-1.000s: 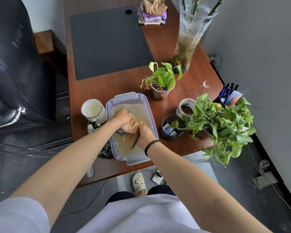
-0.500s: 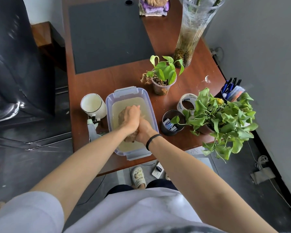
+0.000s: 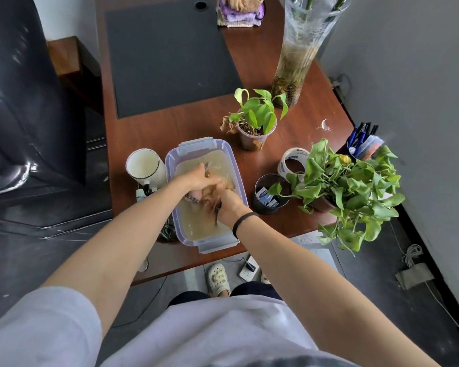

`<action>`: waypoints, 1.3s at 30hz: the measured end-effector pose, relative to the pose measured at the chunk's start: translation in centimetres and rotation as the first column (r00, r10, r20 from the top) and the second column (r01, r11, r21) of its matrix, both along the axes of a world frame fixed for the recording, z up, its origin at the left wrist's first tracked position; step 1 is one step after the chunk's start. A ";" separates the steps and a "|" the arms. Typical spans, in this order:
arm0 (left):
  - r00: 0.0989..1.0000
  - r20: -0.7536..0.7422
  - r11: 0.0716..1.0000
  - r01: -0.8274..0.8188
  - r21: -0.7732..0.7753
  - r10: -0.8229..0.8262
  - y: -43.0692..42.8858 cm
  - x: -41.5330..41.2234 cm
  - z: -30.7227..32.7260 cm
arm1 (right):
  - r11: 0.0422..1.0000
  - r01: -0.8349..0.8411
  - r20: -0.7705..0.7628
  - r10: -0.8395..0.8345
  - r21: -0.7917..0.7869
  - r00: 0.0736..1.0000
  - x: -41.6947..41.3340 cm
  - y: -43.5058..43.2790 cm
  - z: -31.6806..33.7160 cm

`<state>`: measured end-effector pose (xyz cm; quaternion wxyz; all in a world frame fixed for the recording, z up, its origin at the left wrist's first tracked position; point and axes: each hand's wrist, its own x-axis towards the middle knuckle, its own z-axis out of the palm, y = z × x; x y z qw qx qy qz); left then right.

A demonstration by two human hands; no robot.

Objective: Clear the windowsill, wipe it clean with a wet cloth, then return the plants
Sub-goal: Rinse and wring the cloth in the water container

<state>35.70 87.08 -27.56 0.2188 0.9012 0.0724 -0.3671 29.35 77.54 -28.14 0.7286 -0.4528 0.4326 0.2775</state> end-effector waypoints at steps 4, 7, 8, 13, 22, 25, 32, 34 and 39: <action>0.989 0.146 0.997 0.021 0.070 -0.031 0.5 -0.1 -0.6 | 0.994 -0.034 -0.022 0.032 -0.105 0.999 -0.2 1.0 -0.5; 0.960 0.273 0.985 -0.099 0.143 0.057 0.1 -0.9 -0.9 | 0.985 -0.068 -0.037 0.063 -0.159 0.997 -0.3 1.1 0.7; 0.951 0.298 0.980 -0.133 0.149 0.084 -0.1 -1.1 -0.9 | 0.984 -0.064 -0.055 0.055 -0.167 0.997 -0.3 0.8 0.6; 0.869 0.337 0.921 -0.389 0.016 0.362 -0.6 -1.0 -0.7 | 0.983 -0.047 -0.060 0.037 -0.177 0.998 -0.9 -0.1 0.6; 0.911 0.083 0.910 -0.390 -0.143 0.404 0.0 -0.5 -0.4 | 0.983 -0.042 -0.003 0.042 -0.180 0.999 -1.0 0.7 0.2; 0.899 0.186 0.918 -0.382 -0.109 0.397 -0.5 -1.1 -0.9 | 0.965 0.041 -0.031 -0.050 -0.258 0.998 -1.0 0.2 0.6; 0.915 0.155 0.926 -0.356 -0.128 0.373 -0.5 -1.1 -0.2 | 0.991 -0.051 -0.088 0.040 -0.124 0.995 -1.3 -0.1 0.9; 0.938 0.038 0.926 -0.334 -0.173 0.346 0.1 -0.9 0.2 | 0.995 0.000 -0.070 -0.007 -0.100 0.997 -1.1 0.2 0.8; 0.909 0.113 0.896 -0.364 -0.254 0.402 0.5 -0.7 0.2 | 0.992 0.071 -0.043 -0.075 -0.102 0.996 -0.4 1.1 0.5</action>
